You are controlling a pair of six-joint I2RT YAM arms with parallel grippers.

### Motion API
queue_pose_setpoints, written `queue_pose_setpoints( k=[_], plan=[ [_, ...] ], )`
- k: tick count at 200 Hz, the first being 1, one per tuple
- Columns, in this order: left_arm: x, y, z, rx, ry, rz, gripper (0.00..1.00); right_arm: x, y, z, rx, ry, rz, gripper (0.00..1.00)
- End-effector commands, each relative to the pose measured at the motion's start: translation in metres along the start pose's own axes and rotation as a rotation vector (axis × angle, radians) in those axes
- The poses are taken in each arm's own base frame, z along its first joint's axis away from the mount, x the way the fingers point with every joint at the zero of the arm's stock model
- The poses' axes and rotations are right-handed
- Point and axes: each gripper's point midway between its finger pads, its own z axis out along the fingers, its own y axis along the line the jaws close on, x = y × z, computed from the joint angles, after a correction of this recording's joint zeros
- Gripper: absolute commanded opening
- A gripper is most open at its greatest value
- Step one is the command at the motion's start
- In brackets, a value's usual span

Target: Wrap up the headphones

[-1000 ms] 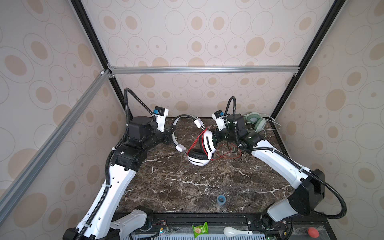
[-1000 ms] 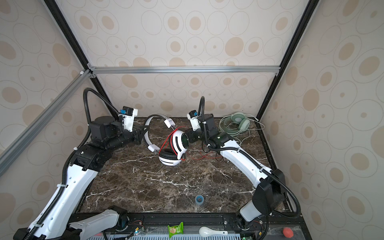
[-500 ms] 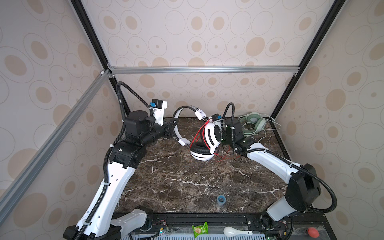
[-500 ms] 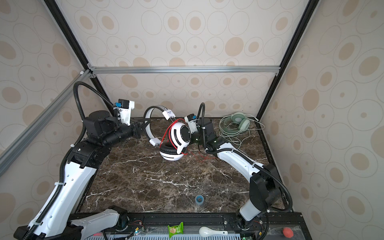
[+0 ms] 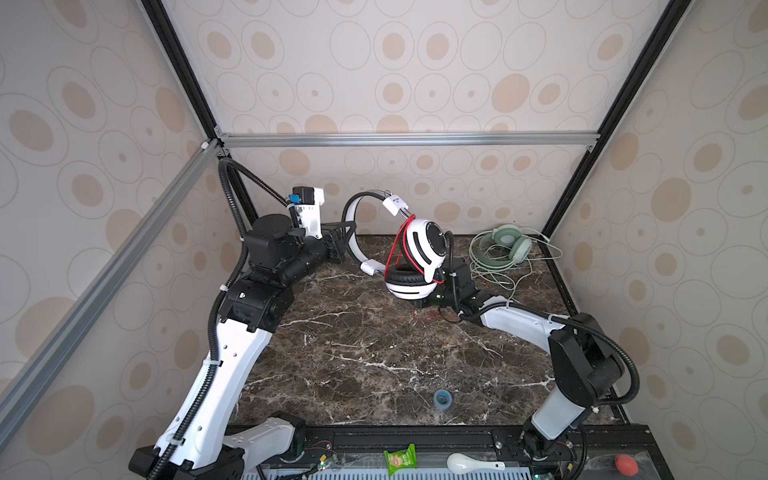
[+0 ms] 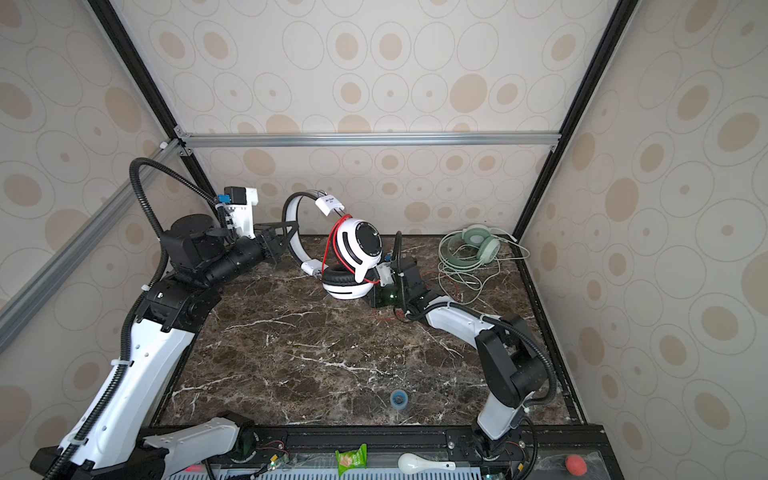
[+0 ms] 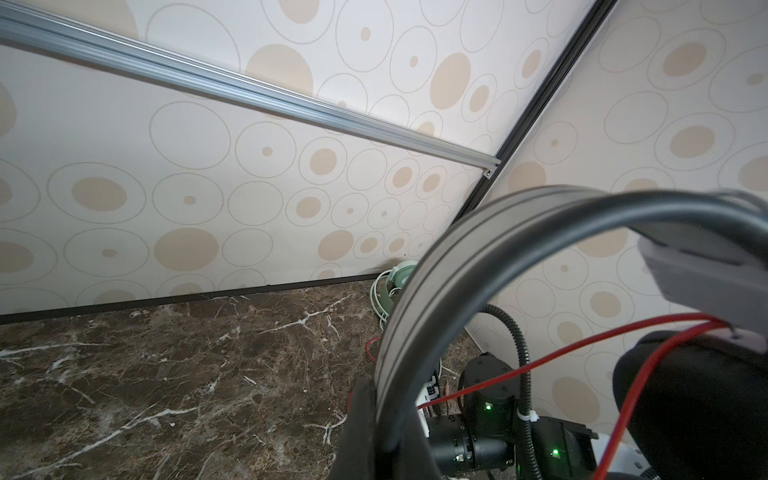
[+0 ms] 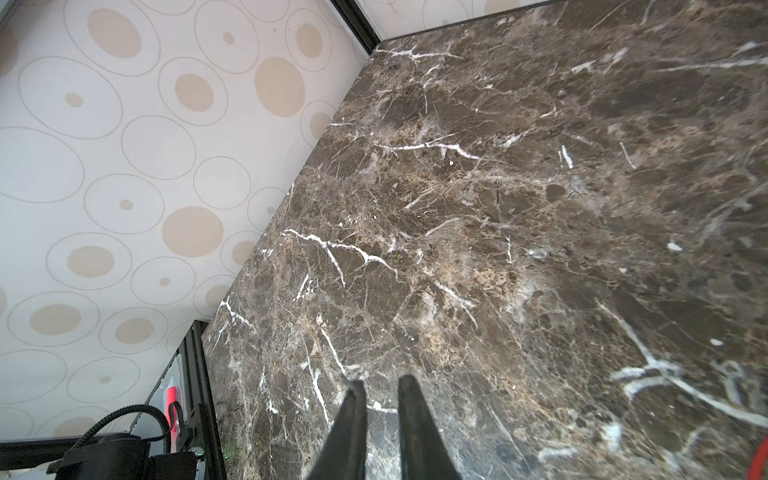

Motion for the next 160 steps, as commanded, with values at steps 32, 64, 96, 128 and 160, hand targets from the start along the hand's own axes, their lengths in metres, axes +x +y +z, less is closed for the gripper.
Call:
queue_pose_setpoints(
  k=[32,64,96,128,160],
  plan=[
    [-0.066,-0.022,-0.022,0.033,-0.218,-0.064,0.00,0.021,-0.009,0.010,-0.031,0.036,0.067,0.01],
    [-0.068,0.012,-0.016,-0.116,-0.262,-0.150,0.00,0.033,-0.009,-0.004,0.076,0.084,-0.018,0.00],
    [-0.072,0.036,-0.008,-0.201,-0.318,-0.251,0.00,0.059,-0.001,-0.020,0.218,0.182,-0.144,0.00],
    [-0.065,0.062,0.003,-0.290,-0.340,-0.344,0.00,0.085,0.013,-0.033,0.284,0.256,-0.255,0.00],
    [-0.052,0.086,0.012,-0.377,-0.350,-0.398,0.00,0.102,0.036,-0.042,0.302,0.309,-0.385,0.00]
  ],
)
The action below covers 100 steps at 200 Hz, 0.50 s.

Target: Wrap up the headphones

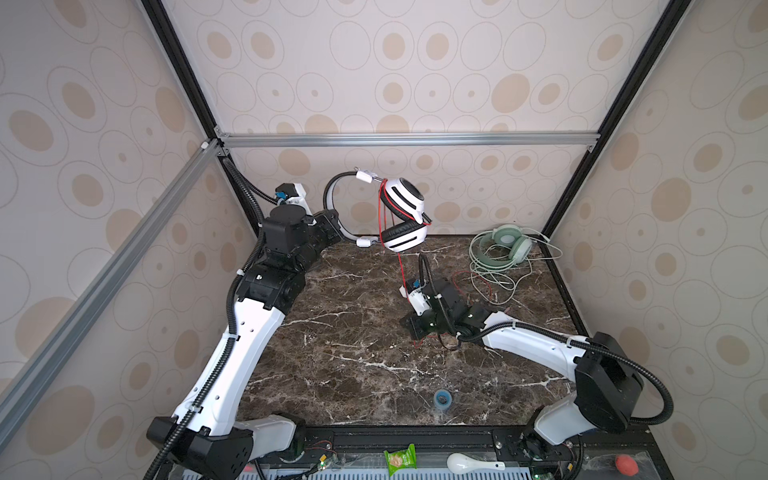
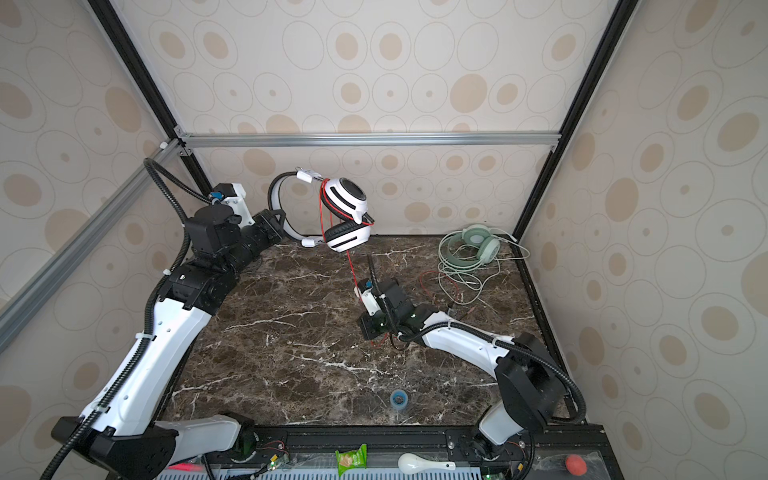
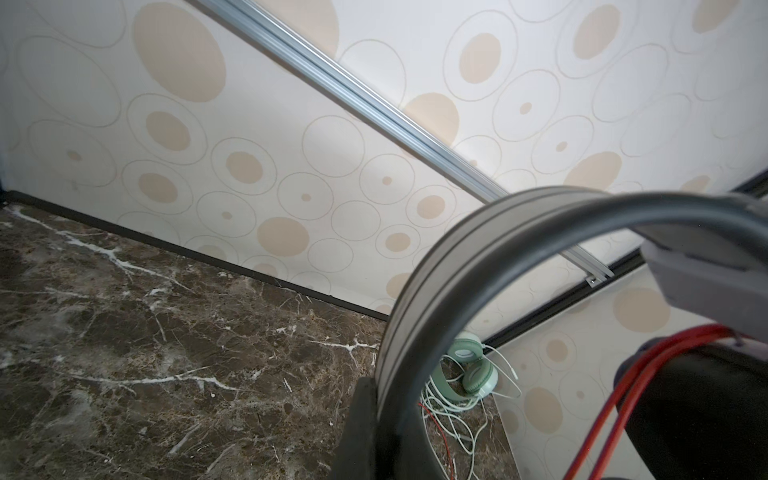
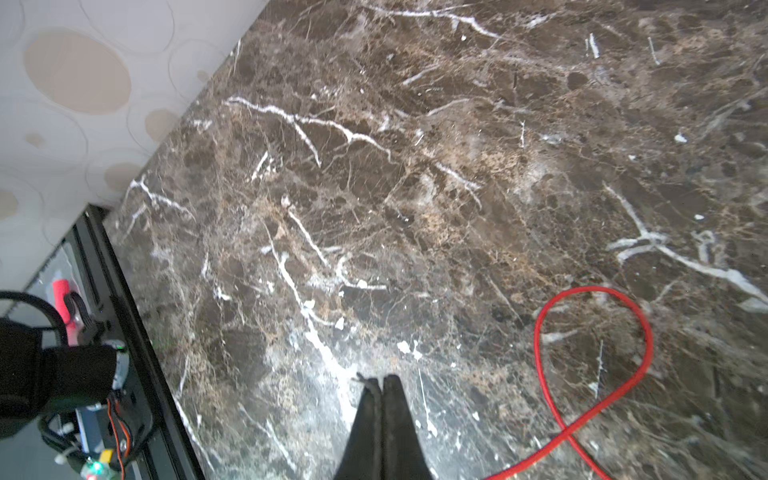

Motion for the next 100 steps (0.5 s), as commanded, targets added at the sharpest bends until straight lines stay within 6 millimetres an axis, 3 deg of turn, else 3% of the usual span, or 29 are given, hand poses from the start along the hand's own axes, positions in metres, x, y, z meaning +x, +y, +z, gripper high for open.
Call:
queue_pose_setpoints(
  k=[1,60,100],
  plan=[
    [-0.042,-0.006,-0.007,0.012,-0.175,-0.156,0.00,0.023,0.002,-0.012,0.091,0.088,-0.118,0.00],
    [-0.023,0.022,0.009,-0.097,-0.163,-0.153,0.00,0.016,0.045,-0.022,0.086,0.120,-0.327,0.00],
    [-0.008,0.049,0.013,-0.214,-0.158,-0.042,0.00,-0.008,0.084,-0.041,0.054,0.096,-0.470,0.00]
  ],
)
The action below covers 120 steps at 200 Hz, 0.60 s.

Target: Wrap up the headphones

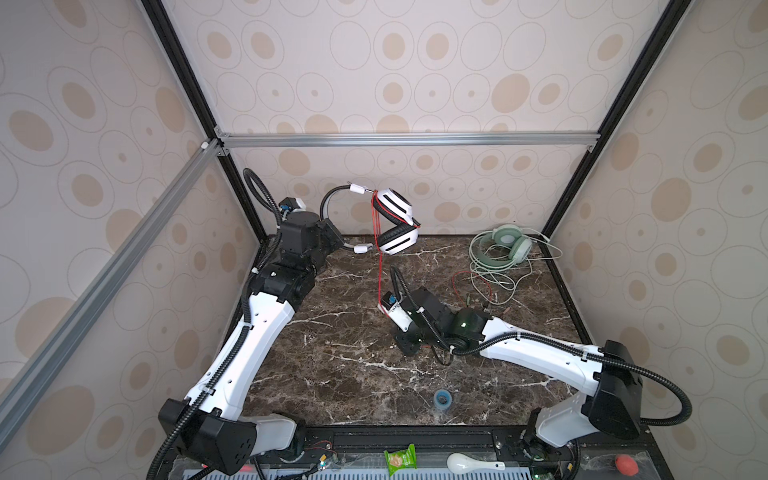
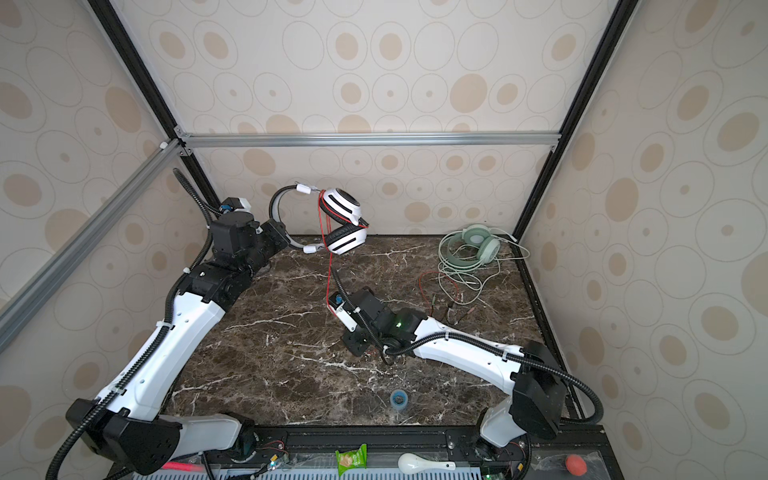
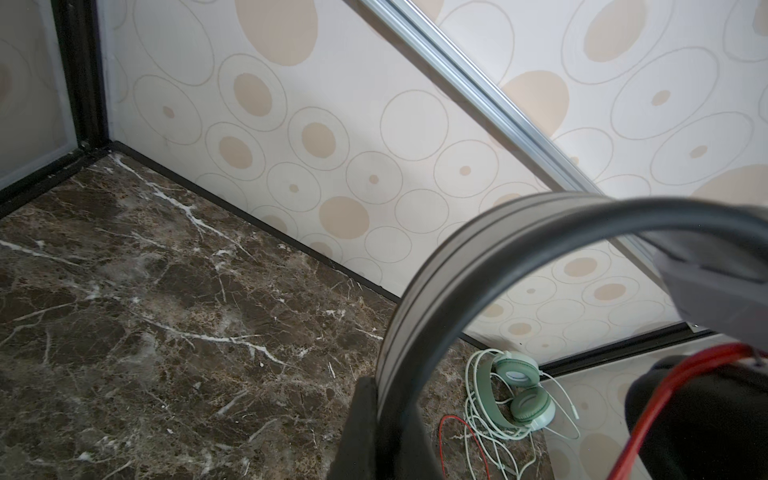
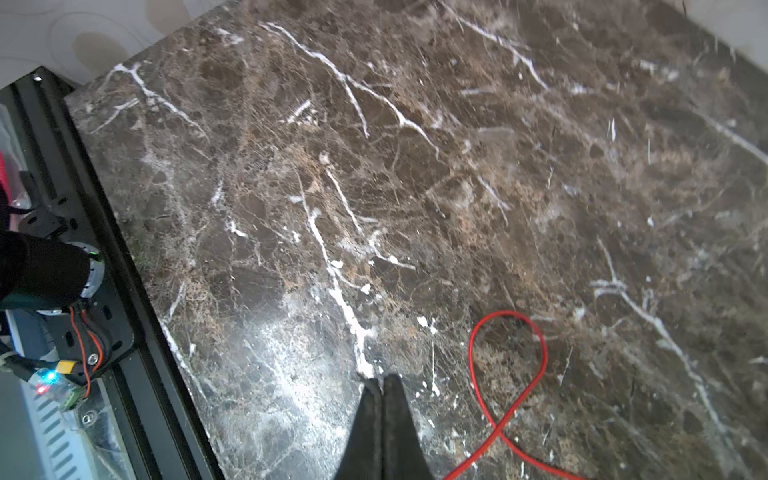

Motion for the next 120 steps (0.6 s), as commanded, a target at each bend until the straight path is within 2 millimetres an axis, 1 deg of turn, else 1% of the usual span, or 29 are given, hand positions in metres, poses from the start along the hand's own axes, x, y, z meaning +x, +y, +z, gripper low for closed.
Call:
queue_pose_setpoints(
  k=[1,26,38,52,69,94,106,120],
  plan=[
    [-0.034,0.000,-0.008,-0.025,-0.158,-0.022,0.00,0.000,0.014,-0.014,-0.009,0.051,-0.135,0.00],
    [-0.023,0.021,-0.005,-0.115,-0.156,0.082,0.00,-0.026,0.014,-0.041,0.002,-0.006,-0.182,0.00],
    [-0.016,0.027,-0.004,-0.149,-0.152,0.135,0.00,-0.037,0.010,-0.054,0.030,-0.022,-0.209,0.00],
    [-0.010,0.030,-0.005,-0.169,-0.144,0.196,0.00,-0.045,0.004,-0.064,0.066,-0.017,-0.247,0.00],
    [-0.003,0.028,-0.009,-0.182,-0.138,0.284,0.00,-0.053,-0.013,-0.073,0.158,0.004,-0.284,0.00],
    [0.003,0.026,-0.022,-0.215,-0.137,0.413,0.00,-0.061,-0.037,-0.082,0.259,0.040,-0.313,0.00],
    [0.005,0.026,-0.028,-0.213,-0.132,0.461,0.00,-0.065,-0.048,-0.085,0.289,0.051,-0.311,0.00],
    [0.014,0.022,-0.031,-0.169,-0.105,0.516,0.00,-0.071,-0.061,-0.089,0.319,0.055,-0.293,0.00]
  ],
)
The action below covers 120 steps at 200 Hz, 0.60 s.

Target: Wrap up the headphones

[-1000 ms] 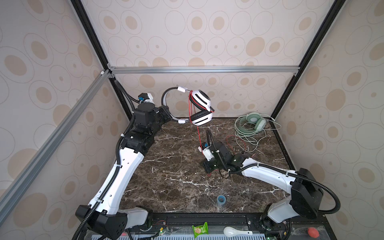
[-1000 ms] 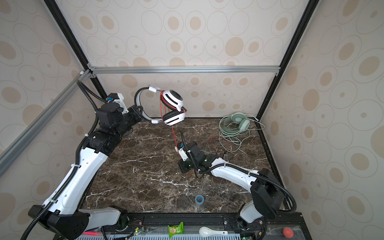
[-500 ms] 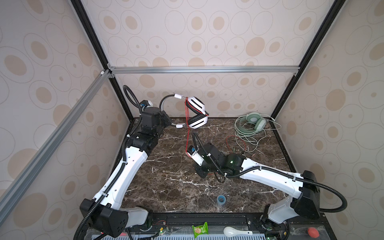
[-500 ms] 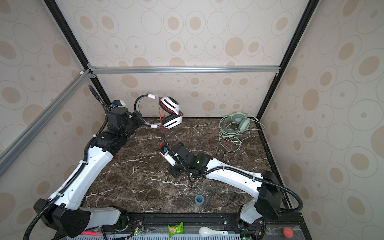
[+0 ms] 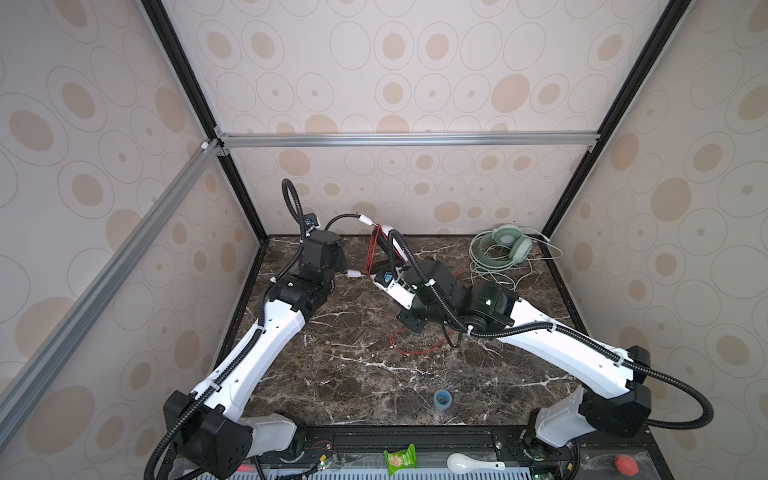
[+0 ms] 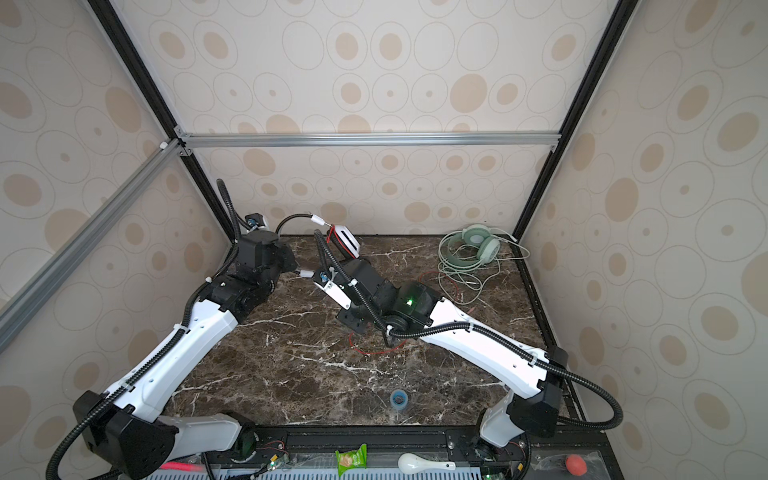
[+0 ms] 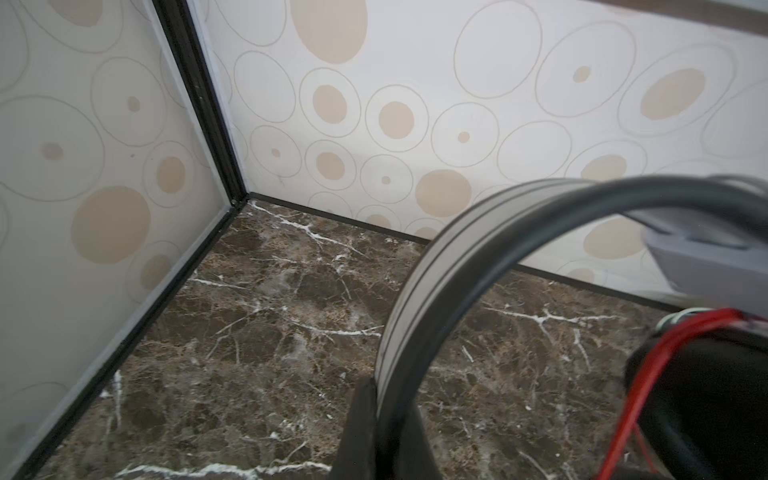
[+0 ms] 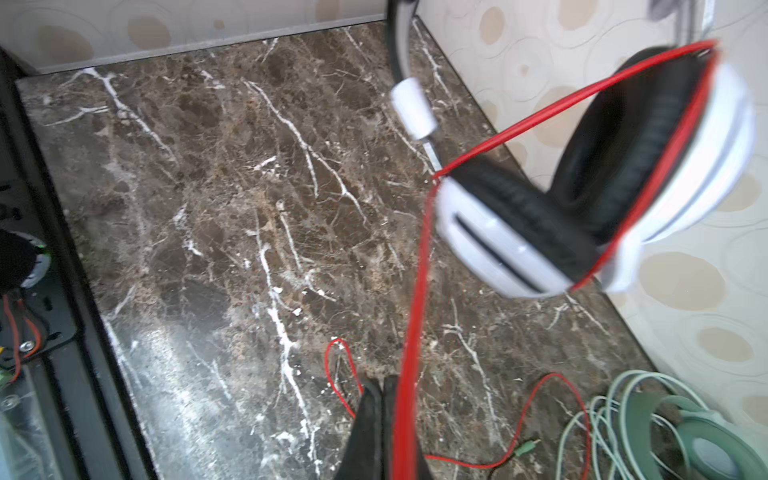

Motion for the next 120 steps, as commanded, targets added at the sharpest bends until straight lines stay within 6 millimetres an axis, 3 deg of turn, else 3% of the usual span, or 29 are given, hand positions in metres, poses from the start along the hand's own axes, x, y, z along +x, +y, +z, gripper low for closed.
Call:
queue_pose_setpoints(
  k=[1,77,120],
  plan=[
    [-0.032,0.000,-0.029,0.033,-0.115,0.057,0.00,0.018,-0.025,0.005,0.078,0.109,-0.056,0.00],
    [0.021,-0.032,-0.043,0.280,0.037,0.263,0.00,0.002,-0.084,0.004,0.256,0.149,-0.125,0.00],
    [0.031,-0.044,-0.052,0.379,0.058,0.305,0.00,-0.004,-0.112,0.004,0.299,0.152,-0.046,0.00]
  ],
)
